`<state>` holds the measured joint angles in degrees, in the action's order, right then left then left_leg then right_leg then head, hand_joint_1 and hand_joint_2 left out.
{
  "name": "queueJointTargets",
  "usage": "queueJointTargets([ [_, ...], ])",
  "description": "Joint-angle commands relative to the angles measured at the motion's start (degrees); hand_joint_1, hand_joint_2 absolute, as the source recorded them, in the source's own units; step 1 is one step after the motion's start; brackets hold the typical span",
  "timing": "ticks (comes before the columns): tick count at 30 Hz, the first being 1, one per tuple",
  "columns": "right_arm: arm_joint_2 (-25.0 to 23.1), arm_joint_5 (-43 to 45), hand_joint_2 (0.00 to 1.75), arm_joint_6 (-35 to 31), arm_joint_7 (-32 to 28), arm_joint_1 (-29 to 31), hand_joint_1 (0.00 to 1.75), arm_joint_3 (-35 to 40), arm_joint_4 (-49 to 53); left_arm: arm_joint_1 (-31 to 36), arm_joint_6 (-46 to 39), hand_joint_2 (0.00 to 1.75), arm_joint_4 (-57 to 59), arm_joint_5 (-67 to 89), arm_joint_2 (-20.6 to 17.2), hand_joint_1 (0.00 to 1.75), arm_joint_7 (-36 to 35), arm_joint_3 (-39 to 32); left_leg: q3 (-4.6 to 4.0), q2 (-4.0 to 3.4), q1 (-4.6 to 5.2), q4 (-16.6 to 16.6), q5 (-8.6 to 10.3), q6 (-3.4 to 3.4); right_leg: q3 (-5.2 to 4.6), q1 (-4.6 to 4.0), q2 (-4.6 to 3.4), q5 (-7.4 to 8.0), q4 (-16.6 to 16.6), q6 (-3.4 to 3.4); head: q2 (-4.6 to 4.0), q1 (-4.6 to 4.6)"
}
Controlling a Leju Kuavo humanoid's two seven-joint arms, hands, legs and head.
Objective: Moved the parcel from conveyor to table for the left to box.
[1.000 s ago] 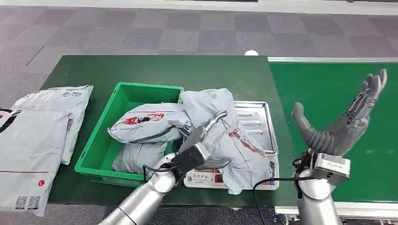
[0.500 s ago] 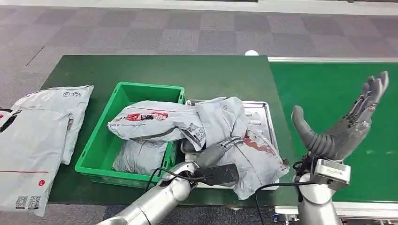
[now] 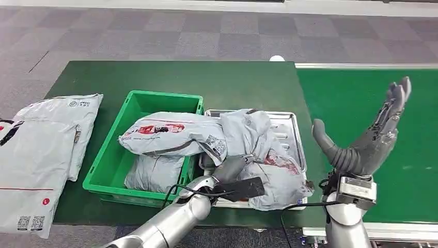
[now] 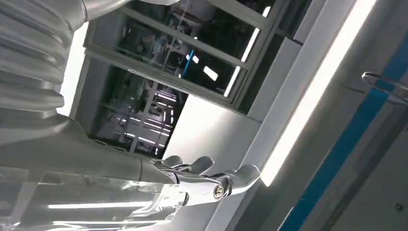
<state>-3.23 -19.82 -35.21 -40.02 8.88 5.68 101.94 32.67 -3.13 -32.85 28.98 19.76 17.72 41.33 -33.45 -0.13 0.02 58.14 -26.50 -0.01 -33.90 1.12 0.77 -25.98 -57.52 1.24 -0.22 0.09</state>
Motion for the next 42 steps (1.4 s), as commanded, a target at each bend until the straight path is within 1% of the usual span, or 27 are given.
queueJointTargets([
  [1, -1.3, 0.0, 1.75, 0.4, 0.0, 0.6, 0.0, -2.4, -2.4, -0.4, -0.4, 1.75, -0.4, -1.3, -1.9, 1.75, 2.7, -1.0, 0.1, -0.08, -0.04, -0.1, 0.0, -0.03, 0.08, -0.04, -0.13, 0.04, 0.1, -0.07, 0.0, 0.0],
  [2, -1.3, 0.1, 1.75, 0.5, 0.0, 0.6, 0.0, -2.4, -2.4, -1.2, -1.6, 1.75, -2.1, -2.1, -2.1, 1.75, 5.2, -1.8, 0.09, -0.06, -0.02, -0.1, -0.01, -0.03, 0.07, -0.02, -0.1, 0.02, 0.1, -0.05, 0.0, 0.0],
  [5, -1.2, 0.4, 1.75, 0.4, 0.0, 0.5, 0.0, -2.1, -2.3, -3.1, -1.3, 1.75, -7.3, -6.0, -2.9, 1.75, 10.4, -4.5, 0.1, -0.1, -0.01, -0.1, -0.01, -0.03, 0.06, -0.01, -0.15, 0.03, 0.1, -0.06, 0.0, 0.0],
  [6, -1.0, 0.6, 1.75, 0.2, 0.0, 0.5, 0.0, -1.9, -2.2, -4.4, -2.0, 1.75, -11.4, -8.9, -3.4, 1.75, 14.2, -6.3, 0.15, -0.14, -0.05, -0.1, -0.01, -0.05, 0.11, -0.05, -0.21, 0.06, 0.1, -0.1, 0.0, 0.0],
  [7, -0.8, 0.9, 1.75, -0.1, 0.0, 0.5, 0.0, -1.7, -2.2, -5.9, -1.8, 1.75, -15.9, -11.6, -4.2, 1.75, 15.9, -7.4, 0.12, -0.16, -0.03, -0.1, 0.0, -0.05, 0.07, -0.04, -0.22, 0.06, 0.1, -0.09, 0.0, 0.0],
  [9, -0.6, 1.1, 1.75, -0.3, 0.0, 0.4, 0.0, -1.7, -2.1, -6.7, -2.0, 1.75, -19.4, -12.6, -5.1, 1.75, 16.0, -7.5, 0.01, -0.11, 0.0, 0.0, -0.01, -0.02, -0.03, -0.01, -0.14, 0.03, 0.0, -0.04, 0.0, 0.0],
  [10, -0.5, 1.2, 1.75, -0.5, 0.0, 0.3, 0.0, -1.7, -2.1, -7.4, -2.5, 1.75, -21.8, -13.7, -5.5, 1.75, 16.4, -7.9, 0.09, -0.2, -0.04, -0.1, -0.02, -0.05, 0.02, -0.04, -0.26, 0.06, 0.1, -0.09, 0.0, 0.0],
  [11, -0.5, 1.2, 1.75, -0.7, 0.0, 0.3, 0.0, -1.8, -2.0, -8.0, -7.6, 1.75, -23.9, -12.8, -5.8, 1.75, 18.8, -8.4, 0.03, -0.16, -0.05, 0.0, -0.02, -0.04, -0.02, -0.05, -0.21, 0.05, 0.1, -0.07, 0.0, 0.0],
  [12, -0.2, 1.1, 1.75, -1.3, 0.0, -0.1, 0.0, -1.8, -1.7, -8.5, -12.2, 1.75, -26.7, -11.3, -6.4, 1.75, 19.7, -8.7, -0.01, -0.12, -0.01, 0.0, -0.01, -0.03, -0.05, -0.02, -0.15, 0.03, 0.0, -0.06, 0.0, 0.0],
  [13, 0.7, 1.8, 1.75, -2.1, 0.0, -0.5, 0.0, -1.5, -1.2, -9.7, -14.9, 1.75, -32.3, -14.2, -7.9, 1.75, 21.3, -10.4, 0.04, -0.15, -0.05, -0.1, 0.0, -0.05, 0.0, -0.05, -0.21, 0.06, 0.1, -0.09, 0.0, 0.0],
  [14, 1.1, 2.2, 1.75, -2.4, 0.0, -0.7, 0.0, -1.3, -1.1, -9.8, -14.7, 1.75, -34.4, -14.7, -9.0, 1.75, 20.5, -10.3, 0.0, -0.18, -0.03, -0.1, -0.01, -0.04, -0.05, -0.03, -0.22, 0.05, 0.1, -0.07, 0.0, 0.0],
  [15, 1.7, 2.6, 1.75, -2.9, 0.0, -0.9, 0.0, -1.2, -1.0, -10.7, -18.1, 1.75, -37.9, -15.9, -9.7, 1.75, 21.8, -12.3, -0.02, -0.2, -0.04, 0.0, -0.02, -0.04, -0.07, -0.05, -0.24, 0.05, 0.0, -0.08, 0.0, 0.0],
  [16, 1.9, 2.8, 1.75, -3.1, 0.0, -1.0, 0.0, -1.1, -0.9, -10.8, -17.8, 1.75, -39.2, -16.3, -10.3, 1.75, 21.3, -12.7, 0.02, -0.24, -0.07, -0.1, -0.02, -0.06, -0.04, -0.08, -0.3, 0.07, 0.1, -0.11, 0.0, 0.0],
  [19, 2.1, 2.9, 1.75, -3.3, 0.0, -1.1, 0.0, -1.1, -1.0, -11.3, -18.3, 1.75, -40.3, -16.8, -10.5, 1.75, 21.4, -13.4, 0.04, -0.21, -0.05, -0.1, 0.0, -0.06, -0.04, -0.06, -0.25, 0.06, 0.1, -0.1, 0.0, 0.0],
  [22, 3.3, 3.6, 1.75, -4.4, 0.0, -1.2, 0.0, -0.2, -1.7, -13.7, -27.5, 1.75, -51.2, -19.1, -13.8, 1.75, 22.3, -14.3, -0.04, -0.1, -0.04, 0.0, 0.0, -0.02, -0.07, -0.04, -0.12, 0.02, 0.0, -0.04, 0.0, 0.0],
  [23, 3.4, 3.7, 1.75, -4.6, 0.0, -1.1, 0.0, 0.0, -1.8, -14.2, -28.6, 1.75, -53.0, -19.6, -14.4, 1.75, 22.3, -14.8, 0.01, -0.26, -0.08, -0.1, -0.03, -0.05, -0.06, -0.08, -0.31, 0.06, 0.1, -0.08, 0.0, -0.02],
  [24, 3.4, 3.7, 1.75, -4.6, 0.0, -1.1, 0.0, 0.0, -1.9, -14.4, -28.2, 1.75, -53.5, -20.0, -15.1, 1.75, 22.3, -15.3, 0.0, -0.23, -0.04, -0.1, -0.03, -0.04, -0.07, -0.04, -0.27, 0.04, 0.0, -0.07, 0.0, 0.0],
  [26, 3.4, 3.7, 1.75, -4.6, 0.0, -1.1, 0.0, 0.0, -1.9, -14.4, -28.2, 1.75, -53.5, -20.0, -15.1, 1.75, 22.3, -15.3, 0.06, -0.28, -0.04, -0.1, -0.04, -0.05, -0.03, -0.04, -0.33, 0.04, 0.1, -0.08, 0.0, 0.0],
  [28, 3.4, 3.7, 1.75, -4.6, 0.0, -1.1, 0.0, 0.0, -1.9, -14.4, -28.2, 1.75, -53.5, -20.0, -15.1, 1.75, 22.3, -15.3, 0.03, -0.13, -0.03, -0.1, -0.01, -0.04, -0.03, -0.03, -0.16, 0.01, 0.0, -0.07, 0.0, -0.02],
  [36, 3.4, 3.7, 1.75, -4.6, 0.0, -1.0, 0.0, 0.0, -1.9, -14.5, -28.3, 1.75, -53.4, -19.8, -14.7, 1.75, 22.3, -15.1, 0.05, -0.1, -0.05, -0.1, 0.02, -0.04, 0.02, -0.05, -0.15, 0.04, 0.1, -0.1, 0.0, -0.02],
  [38, 3.3, 3.5, 1.75, -4.8, 0.0, -1.1, 0.0, -0.2, -1.6, -15.4, -33.3, 1.75, -54.6, -17.7, -15.0, 1.75, 22.3, -17.4, 0.01, -0.05, -0.02, -0.1, 0.01, -0.03, -0.01, -0.02, -0.08, -0.01, 0.0, -0.07, 0.0, -0.02],
  [41, 3.1, 3.0, 1.75, -4.8, 0.0, -2.2, 0.0, -0.6, -0.4, -17.3, -35.3, 1.75, -53.9, -12.5, -14.3, 1.75, 22.3, -23.7, 0.06, -0.13, -0.04, -0.1, -0.01, -0.04, 0.02, -0.05, -0.16, 0.01, 0.1, -0.09, 0.0, -0.02],
  [42, 2.9, 2.7, 1.75, -4.8, 0.0, -2.7, 0.0, -0.8, 0.0, -17.8, -36.3, 1.75, -52.4, -5.6, -14.2, 1.75, 20.1, -25.5, 0.07, -0.13, -0.01, -0.1, -0.01, -0.04, 0.01, -0.01, -0.16, -0.01, 0.0, -0.08, 0.0, -0.02],
])
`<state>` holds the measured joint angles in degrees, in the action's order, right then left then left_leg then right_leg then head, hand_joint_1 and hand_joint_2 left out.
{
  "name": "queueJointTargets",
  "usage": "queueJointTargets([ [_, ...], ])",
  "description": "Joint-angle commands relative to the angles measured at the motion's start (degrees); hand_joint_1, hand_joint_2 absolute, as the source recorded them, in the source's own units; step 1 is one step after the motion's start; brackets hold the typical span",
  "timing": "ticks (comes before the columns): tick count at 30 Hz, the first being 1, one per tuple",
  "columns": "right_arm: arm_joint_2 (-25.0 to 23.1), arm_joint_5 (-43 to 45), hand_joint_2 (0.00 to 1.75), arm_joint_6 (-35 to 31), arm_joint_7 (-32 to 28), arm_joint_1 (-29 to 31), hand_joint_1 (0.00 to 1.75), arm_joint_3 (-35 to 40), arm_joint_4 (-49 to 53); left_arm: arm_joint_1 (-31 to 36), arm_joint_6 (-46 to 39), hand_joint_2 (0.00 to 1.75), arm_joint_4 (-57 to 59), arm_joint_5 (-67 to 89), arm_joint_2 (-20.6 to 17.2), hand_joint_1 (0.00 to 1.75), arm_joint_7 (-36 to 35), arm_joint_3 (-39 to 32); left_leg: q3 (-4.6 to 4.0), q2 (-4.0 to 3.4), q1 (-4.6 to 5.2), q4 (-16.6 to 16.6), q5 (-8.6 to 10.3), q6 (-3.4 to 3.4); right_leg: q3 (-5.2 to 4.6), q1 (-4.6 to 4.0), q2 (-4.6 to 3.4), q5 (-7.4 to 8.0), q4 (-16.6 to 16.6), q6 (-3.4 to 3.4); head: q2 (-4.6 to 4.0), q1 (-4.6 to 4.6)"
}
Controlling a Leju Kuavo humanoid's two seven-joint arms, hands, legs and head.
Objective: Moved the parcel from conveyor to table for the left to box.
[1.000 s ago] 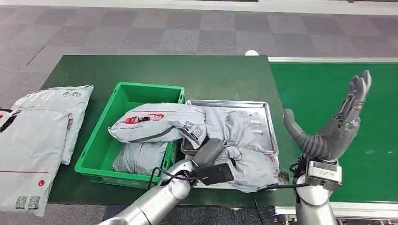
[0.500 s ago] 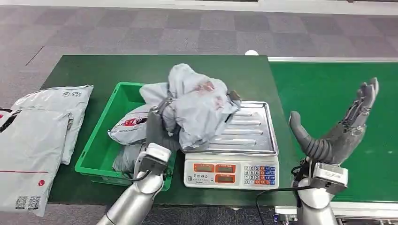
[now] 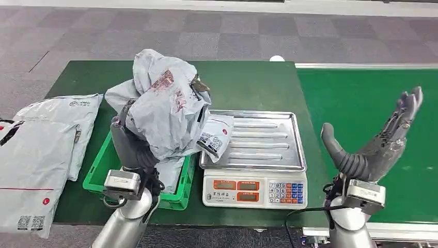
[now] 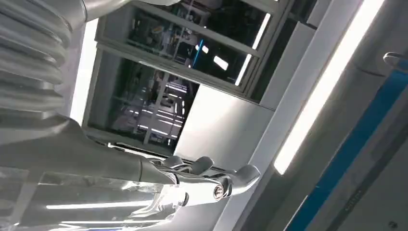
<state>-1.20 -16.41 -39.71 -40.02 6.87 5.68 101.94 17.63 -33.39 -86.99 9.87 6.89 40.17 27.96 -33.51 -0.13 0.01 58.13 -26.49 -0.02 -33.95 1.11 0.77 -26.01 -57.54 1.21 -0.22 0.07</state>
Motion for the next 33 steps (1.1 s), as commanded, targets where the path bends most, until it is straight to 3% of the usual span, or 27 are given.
queueJointTargets([
  [1, 0.8, -0.9, 1.75, -0.3, 0.0, -1.1, 0.0, -0.9, 0.3, -2.9, -5.2, 1.75, 2.9, 17.2, -1.2, 1.75, -4.8, -12.9, 0.19, -0.18, -0.01, -0.1, -0.01, -0.05, 0.1, -0.02, -0.24, 0.04, 0.1, -0.09, 0.0, 0.0],
  [2, 0.6, -1.4, 1.75, -0.3, 0.0, -1.5, 0.0, -1.0, 0.6, -2.5, -1.8, 1.75, 6.1, 24.0, -1.8, 1.75, -12.4, -13.1, 0.17, -0.11, -0.01, -0.1, 0.0, -0.04, 0.11, -0.02, -0.14, 0.02, 0.1, -0.07, 0.0, 0.0],
  [4, 0.4, -1.9, 1.75, -0.3, 0.0, -2.0, 0.0, -0.8, 0.7, -1.3, 4.9, 1.75, 11.7, 27.9, -1.7, 1.75, -19.3, -13.5, 0.24, -0.05, -0.03, -0.2, 0.04, -0.05, 0.19, -0.04, -0.1, 0.04, 0.2, -0.1, 0.0, 0.0],
  [6, -0.1, -2.3, 1.75, -0.3, 0.0, -2.1, 0.0, -1.1, 1.4, -0.1, 10.1, 1.75, 16.4, 26.9, -1.0, 1.75, -20.8, -13.8, 0.19, 0.0, 0.01, -0.1, 0.02, -0.02, 0.13, 0.0, -0.03, 0.0, 0.1, -0.07, 0.0, 0.0],
  [12, -0.7, -2.9, 1.75, 0.6, 0.0, -1.6, 0.0, -1.5, 0.0, 2.6, 17.1, 1.75, 26.6, 35.7, 0.3, 1.75, -33.7, -15.5, 0.1, 0.02, 0.0, -0.1, 0.04, -0.02, 0.05, 0.0, 0.0, 0.01, 0.1, -0.08, 0.0, 0.0],
  [18, -0.7, -2.9, 1.75, 0.6, 0.0, -1.6, 0.0, -1.5, 0.0, 2.6, 17.1, 1.75, 26.6, 35.7, 0.3, 1.75, -33.7, -15.5, 0.11, -0.02, -0.01, -0.1, 0.02, -0.03, 0.06, -0.02, -0.03, 0.03, 0.1, -0.11, 0.0, 0.0],
  [24, -2.1, -4.0, 1.75, 1.2, 0.0, -1.4, 0.0, -1.6, -1.1, 2.3, 24.5, 1.75, 27.3, 34.8, 0.4, 1.75, -36.5, -18.2, 0.17, -0.11, -0.03, -0.1, 0.03, -0.03, 0.09, -0.03, -0.13, 0.07, 0.1, -0.12, 0.0, 0.0],
  [29, -1.7, -3.3, 1.75, 1.6, 0.0, -0.5, 0.0, -1.3, -2.0, 5.3, 25.9, 1.75, 29.0, 38.8, -3.9, 1.75, -40.7, -20.0, 0.2, -0.22, -0.05, -0.2, 0.06, -0.06, 0.11, -0.05, -0.24, 0.13, 0.1, -0.15, 0.0, 0.0],
  [33, -2.2, -3.3, 1.75, 1.8, 0.0, -0.2, 0.0, -0.5, -2.7, 12.4, 27.7, 1.75, 37.7, 44.5, -7.5, 1.75, -43.3, -22.4, 0.21, -0.23, -0.08, -0.2, 0.11, -0.09, 0.15, -0.09, -0.25, 0.18, 0.2, -0.18, 0.0, 0.02],
])
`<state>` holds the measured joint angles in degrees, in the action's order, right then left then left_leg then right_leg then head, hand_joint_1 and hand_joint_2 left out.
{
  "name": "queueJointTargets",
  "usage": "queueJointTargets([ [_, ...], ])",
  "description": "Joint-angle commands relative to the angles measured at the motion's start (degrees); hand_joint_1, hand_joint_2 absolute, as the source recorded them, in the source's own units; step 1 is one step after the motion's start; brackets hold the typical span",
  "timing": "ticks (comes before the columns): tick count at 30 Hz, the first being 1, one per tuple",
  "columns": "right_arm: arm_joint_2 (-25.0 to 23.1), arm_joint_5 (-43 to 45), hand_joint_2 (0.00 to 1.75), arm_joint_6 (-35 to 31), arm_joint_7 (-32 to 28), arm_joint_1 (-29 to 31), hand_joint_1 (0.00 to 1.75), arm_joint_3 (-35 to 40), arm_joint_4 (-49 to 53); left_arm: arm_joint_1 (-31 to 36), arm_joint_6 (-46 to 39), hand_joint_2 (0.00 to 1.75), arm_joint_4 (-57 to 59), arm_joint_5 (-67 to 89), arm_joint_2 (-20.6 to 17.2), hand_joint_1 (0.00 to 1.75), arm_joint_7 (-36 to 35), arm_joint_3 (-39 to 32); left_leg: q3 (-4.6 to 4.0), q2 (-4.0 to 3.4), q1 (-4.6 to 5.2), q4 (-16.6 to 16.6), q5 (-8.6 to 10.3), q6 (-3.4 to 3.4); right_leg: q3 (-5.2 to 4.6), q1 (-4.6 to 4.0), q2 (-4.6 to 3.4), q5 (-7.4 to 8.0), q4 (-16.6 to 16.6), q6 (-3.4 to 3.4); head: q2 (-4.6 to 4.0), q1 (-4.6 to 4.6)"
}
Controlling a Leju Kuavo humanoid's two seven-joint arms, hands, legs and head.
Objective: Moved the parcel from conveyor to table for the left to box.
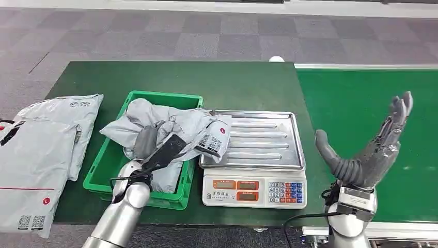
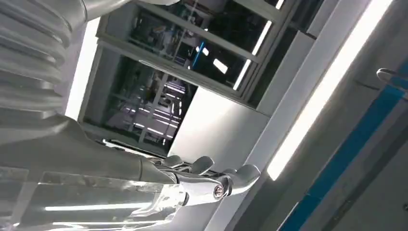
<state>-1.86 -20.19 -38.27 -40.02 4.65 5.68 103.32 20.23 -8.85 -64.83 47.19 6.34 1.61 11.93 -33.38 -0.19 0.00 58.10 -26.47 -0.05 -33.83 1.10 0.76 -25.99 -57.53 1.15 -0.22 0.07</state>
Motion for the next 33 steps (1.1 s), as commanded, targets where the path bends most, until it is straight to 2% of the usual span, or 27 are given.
queueJointTargets([
  [1, -1.5, 0.5, 1.75, 0.1, 0.0, 2.4, 0.0, -0.2, -4.5, 12.2, 4.1, 1.75, 18.5, 7.7, -7.5, 1.75, -4.4, -6.8, 0.08, -0.19, -0.04, -0.1, 0.08, -0.08, -0.01, -0.04, -0.25, 0.15, 0.1, -0.14, 0.0, 0.0],
  [3, -1.4, 0.8, 1.75, 0.1, 0.0, 3.4, 0.0, -0.3, -5.3, 16.8, 5.0, 1.75, 23.6, 9.2, -8.3, 1.75, -3.6, -6.2, 0.03, -0.15, -0.11, -0.1, 0.14, -0.13, -0.06, -0.11, -0.23, 0.2, 0.1, -0.19, 0.0, 0.0],
  [8, -1.6, 0.4, 1.75, 0.8, 0.4, 4.5, 0.0, -1.3, -5.7, 22.9, 10.8, 1.75, 32.0, 10.9, -8.0, 1.75, -3.9, -2.6, -0.05, 0.04, -0.2, 0.0, 0.27, -0.29, -0.1, -0.2, -0.02, 0.24, 0.0, -0.31, 0.0, 0.0],
  [9, -1.6, 0.4, 1.75, 0.8, 0.4, 4.4, 0.0, -1.4, -5.7, 23.2, 11.1, 1.75, 32.8, 10.9, -7.6, 1.69, -3.9, -2.3, -0.01, 0.02, -0.22, 0.0, 0.28, -0.32, -0.07, -0.22, -0.03, 0.22, 0.0, -0.29, 0.0, 0.0],
  [10, -1.6, 0.3, 1.75, 0.7, 0.3, 4.0, 0.0, -1.5, -5.7, 23.6, 11.8, 1.75, 34.0, 10.7, -7.1, 0.1, -3.6, -2.0, -0.07, 0.07, -0.24, 0.0, 0.33, -0.31, -0.1, -0.24, -0.01, 0.26, 0.0, -0.31, 0.0, 0.02],
  [11, -1.6, 0.2, 1.75, 0.6, 0.2, 3.2, 0.0, -1.6, -5.3, 23.8, 11.5, 1.75, 34.6, 11.2, -7.0, 0.0, -3.8, -1.4, -0.03, 0.08, -0.21, 0.0, 0.32, -0.29, -0.07, -0.21, 0.0, 0.23, 0.0, -0.29, 0.0, 0.0],
  [17, -1.4, -0.1, 1.75, 0.3, 0.0, 2.5, 0.0, -1.7, -5.2, 25.1, 10.6, 1.75, 35.4, 9.8, -7.1, 0.0, -2.8, -1.4, -0.02, 0.1, -0.24, 0.0, 0.3, -0.3, -0.04, -0.23, 0.01, 0.23, 0.1, -0.3, 0.0, 0.02],
  [21, 0.1, 1.0, 1.75, 0.5, 0.0, 1.2, 0.0, -2.2, -3.4, 20.6, 9.9, 1.75, 23.2, -1.8, -7.0, 0.0, 9.8, -3.0, -0.04, 0.05, -0.22, 0.0, 0.29, -0.3, -0.08, -0.22, -0.04, 0.23, 0.0, -0.3, 0.0, 0.0],
  [25, 0.2, 1.2, 1.75, 0.7, 0.0, 1.1, 0.0, -2.4, -3.2, 19.7, 10.6, 1.75, 20.8, -2.4, -7.1, 0.0, 8.6, -2.4, -0.11, 0.08, -0.2, 0.0, 0.27, -0.29, -0.16, -0.21, 0.0, 0.21, 0.0, -0.27, 0.0, 0.02],
  [26, 0.3, 1.1, 1.75, 0.6, 0.0, 1.3, 0.0, -2.4, -3.3, 18.9, 11.5, 1.75, 19.4, -5.2, -6.8, 0.0, 11.1, -2.9, -0.1, 0.1, -0.23, -0.1, 0.29, -0.28, -0.12, -0.23, 0.0, 0.23, 0.1, -0.29, 0.0, 0.0],
  [27, 0.8, 1.7, 1.75, 0.7, 0.0, 1.4, 0.0, -2.0, -3.1, 17.4, 14.5, 1.75, 16.4, -11.2, -6.9, 0.0, 15.5, -3.4, -0.07, 0.07, -0.2, 0.0, 0.26, -0.28, -0.13, -0.2, -0.03, 0.2, 0.0, -0.28, 0.0, 0.0],
  [29, 1.8, 2.7, 1.75, 0.7, 0.0, 1.7, 0.0, -2.0, -3.2, 12.7, 17.0, 1.75, 6.6, -18.5, -7.9, 0.0, 19.4, -1.7, -0.07, 0.0, -0.21, -0.1, 0.26, -0.28, -0.13, -0.21, -0.1, 0.23, 0.1, -0.29, 0.0, 0.0],
  [33, 2.4, 2.9, 1.75, 0.9, 0.0, 0.1, 0.0, -2.7, -1.3, 2.9, 13.7, 1.75, -11.8, -26.9, -8.4, 0.0, 19.6, -1.2, -0.08, -0.1, -0.2, -0.1, 0.19, -0.3, -0.19, -0.2, -0.23, 0.2, 0.1, -0.27, 0.0, 0.0],
])
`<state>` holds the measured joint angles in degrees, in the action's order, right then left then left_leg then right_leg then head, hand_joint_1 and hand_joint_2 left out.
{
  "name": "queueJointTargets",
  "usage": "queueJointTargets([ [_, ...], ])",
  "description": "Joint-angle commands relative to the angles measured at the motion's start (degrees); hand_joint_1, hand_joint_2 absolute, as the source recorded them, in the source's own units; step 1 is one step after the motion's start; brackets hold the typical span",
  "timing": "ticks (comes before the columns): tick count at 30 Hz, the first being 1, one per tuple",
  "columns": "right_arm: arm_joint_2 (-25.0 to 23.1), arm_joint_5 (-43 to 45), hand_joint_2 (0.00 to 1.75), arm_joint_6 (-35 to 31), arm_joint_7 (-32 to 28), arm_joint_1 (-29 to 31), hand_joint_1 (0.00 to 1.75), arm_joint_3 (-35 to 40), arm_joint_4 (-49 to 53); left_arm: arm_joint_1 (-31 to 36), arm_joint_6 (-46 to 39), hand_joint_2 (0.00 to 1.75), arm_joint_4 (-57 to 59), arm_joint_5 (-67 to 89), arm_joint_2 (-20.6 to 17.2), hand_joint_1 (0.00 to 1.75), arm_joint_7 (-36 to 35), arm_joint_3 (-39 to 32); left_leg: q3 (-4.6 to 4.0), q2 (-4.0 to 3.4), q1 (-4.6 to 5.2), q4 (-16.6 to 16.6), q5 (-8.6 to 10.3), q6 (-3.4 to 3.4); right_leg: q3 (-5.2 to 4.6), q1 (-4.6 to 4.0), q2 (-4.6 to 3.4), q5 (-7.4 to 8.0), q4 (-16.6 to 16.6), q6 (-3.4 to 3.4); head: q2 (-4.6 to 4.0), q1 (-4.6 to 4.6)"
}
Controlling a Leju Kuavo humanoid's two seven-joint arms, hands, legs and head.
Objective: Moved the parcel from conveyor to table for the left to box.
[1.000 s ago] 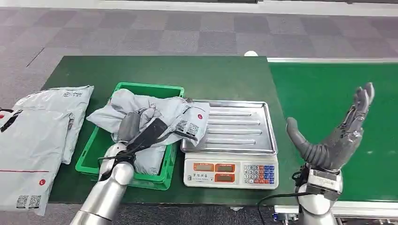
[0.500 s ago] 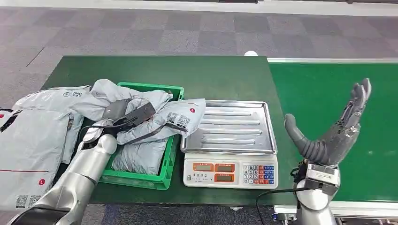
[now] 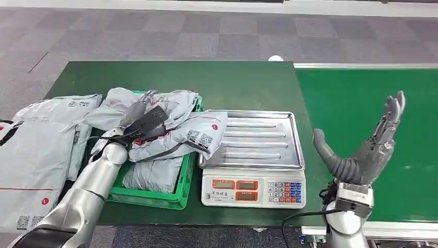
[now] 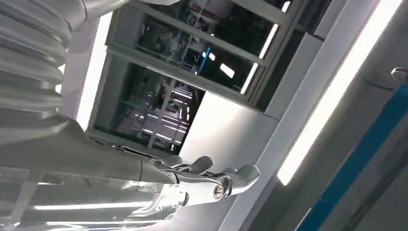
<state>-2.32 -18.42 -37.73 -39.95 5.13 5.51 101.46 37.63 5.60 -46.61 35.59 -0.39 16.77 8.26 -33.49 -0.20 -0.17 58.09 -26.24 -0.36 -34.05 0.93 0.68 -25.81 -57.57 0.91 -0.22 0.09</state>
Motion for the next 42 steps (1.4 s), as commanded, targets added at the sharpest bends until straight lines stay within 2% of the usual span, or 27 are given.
queueJointTargets([
  [1, 2.9, 1.2, 1.75, 0.4, 0.0, -0.5, 0.0, -2.6, 0.6, -14.9, -0.8, 1.75, -30.6, -15.4, -1.7, 0.0, 4.3, 2.6, -0.01, -0.02, 0.01, 0.0, -0.02, 0.01, -0.01, 0.01, -0.06, -0.01, 0.1, -0.02, 0.0, -0.02],
  [5, 2.9, 1.1, 1.75, 0.4, 0.0, -0.5, 0.0, -2.5, 0.6, -14.9, -0.9, 1.75, -30.5, -16.0, -1.7, 0.0, 4.5, 2.4, -0.06, -0.05, -0.01, 0.0, -0.1, 0.01, -0.1, -0.02, -0.06, -0.04, 0.0, -0.04, 0.0, -0.02],
  [7, 3.7, 1.7, 1.75, 0.1, 0.0, -1.5, 0.0, -2.3, 0.7, -17.8, -2.8, 1.75, -34.5, -18.5, -1.1, 0.0, 6.9, 1.7, -0.06, -0.01, -0.03, 0.0, -0.09, 0.01, -0.07, -0.03, -0.04, -0.04, 0.1, -0.06, 0.0, -0.02],
  [11, 4.9, 2.5, 1.75, -1.7, 0.0, -3.2, 0.0, -1.2, 2.0, -23.1, -5.8, 1.75, -41.0, -19.2, -0.6, 0.0, 6.9, 1.2, -0.06, -0.08, 0.0, -0.1, -0.11, 0.02, -0.11, -0.01, -0.08, -0.06, 0.1, -0.06, 0.0, -0.02],
  [15, 4.0, 2.2, 1.75, -0.6, 0.0, -2.9, 0.0, -1.8, 0.8, -26.9, -9.4, 1.75, -44.3, -24.4, 1.2, 0.0, 11.5, -0.3, -0.07, -0.1, 0.01, 0.0, -0.14, 0.02, -0.12, 0.0, -0.08, -0.08, 0.1, -0.05, 0.0, -0.02],
  [17, 3.8, 2.6, 1.75, 0.3, 0.0, -1.9, 0.0, -1.6, -0.2, -28.0, -7.0, 1.75, -45.6, -29.3, 2.1, 0.0, 13.8, 0.4, -0.06, -0.1, -0.01, 0.0, -0.16, 0.04, -0.1, -0.02, -0.09, -0.08, 0.1, -0.07, 0.0, -0.02],
  [18, 3.3, 3.0, 1.75, 1.7, 0.0, -0.7, 0.0, -1.4, -1.4, -28.6, -3.1, 1.75, -45.8, -33.8, 2.5, 0.0, 14.3, 1.8, -0.08, -0.11, -0.01, 0.0, -0.17, 0.04, -0.13, -0.02, -0.1, -0.08, 0.1, -0.07, 0.0, 0.0],
  [23, 2.7, 2.7, 1.75, 2.1, 0.0, 0.3, 0.0, -1.3, -2.6, -28.8, -2.9, 1.75, -45.3, -34.3, 3.1, 0.0, 14.6, 3.1, -0.05, -0.14, -0.01, -0.1, -0.16, 0.04, -0.11, -0.02, -0.15, -0.06, 0.1, -0.08, 0.0, -0.02],
  [25, 1.1, 3.1, 1.75, 5.2, 0.0, 2.2, 0.0, -2.0, -5.5, -27.2, 2.7, 1.75, -39.1, -38.6, 4.5, 0.0, 15.2, 6.9, -0.07, -0.01, 0.01, -0.1, -0.11, 0.05, -0.07, 0.0, 0.0, -0.06, 0.1, -0.06, 0.0, 0.0],
  [32, 0.9, 5.8, 1.75, 8.3, 0.0, 2.2, 0.0, -2.8, -6.9, -26.2, 4.3, 1.75, -35.0, -38.7, 6.6, 0.0, 16.1, 10.0, -0.04, 0.05, 0.01, -0.1, -0.11, 0.05, -0.03, 0.01, 0.08, -0.07, 0.1, -0.06, 0.0, 0.0],
  [33, 1.0, 8.5, 1.75, 11.4, 0.0, 2.3, 0.0, -2.7, -7.1, -26.1, 4.6, 1.75, -34.7, -38.2, 6.5, 0.0, 16.4, 10.9, 0.02, 0.05, -0.01, -0.2, -0.08, 0.04, 0.03, -0.02, 0.05, -0.03, 0.2, -0.09, 0.0, 0.0],
  [35, 0.7, 8.4, 1.75, 12.1, 0.0, 2.5, 0.0, -2.3, -7.7, -26.0, 4.6, 1.75, -33.8, -38.6, 7.8, 0.0, 16.2, 11.1, -0.06, 0.04, -0.02, -0.1, -0.12, 0.04, -0.04, -0.02, 0.05, -0.06, 0.1, -0.07, 0.0, 0.0],
  [36, 0.5, 8.0, 1.75, 12.3, 1.3, 2.2, 0.0, -2.1, -8.5, -26.3, 1.7, 1.75, -33.2, -37.7, 8.8, 0.0, 14.3, 11.5, -0.09, 0.01, 0.0, -0.1, -0.14, 0.05, -0.07, -0.01, 0.03, -0.07, 0.1, -0.06, 0.0, 0.0],
  [39, 0.9, 8.5, 1.75, 15.7, 7.1, 3.4, 0.0, -2.7, -13.7, -28.1, 0.6, 1.75, -34.2, -38.0, 8.6, 0.0, 13.4, 13.4, -0.03, 0.01, -0.02, -0.1, -0.13, 0.05, -0.02, -0.03, 0.02, -0.05, 0.2, -0.07, 0.0, 0.0],
  [42, 0.2, 10.7, 1.75, 19.2, 8.6, 4.3, 0.0, -5.2, -17.6, -29.8, 3.9, 1.75, -35.4, -38.8, 7.6, 0.0, 13.8, 14.4, -0.01, -0.12, -0.01, -0.1, -0.16, 0.07, -0.01, -0.02, -0.11, -0.03, 0.2, -0.05, 0.0, 0.0],
])
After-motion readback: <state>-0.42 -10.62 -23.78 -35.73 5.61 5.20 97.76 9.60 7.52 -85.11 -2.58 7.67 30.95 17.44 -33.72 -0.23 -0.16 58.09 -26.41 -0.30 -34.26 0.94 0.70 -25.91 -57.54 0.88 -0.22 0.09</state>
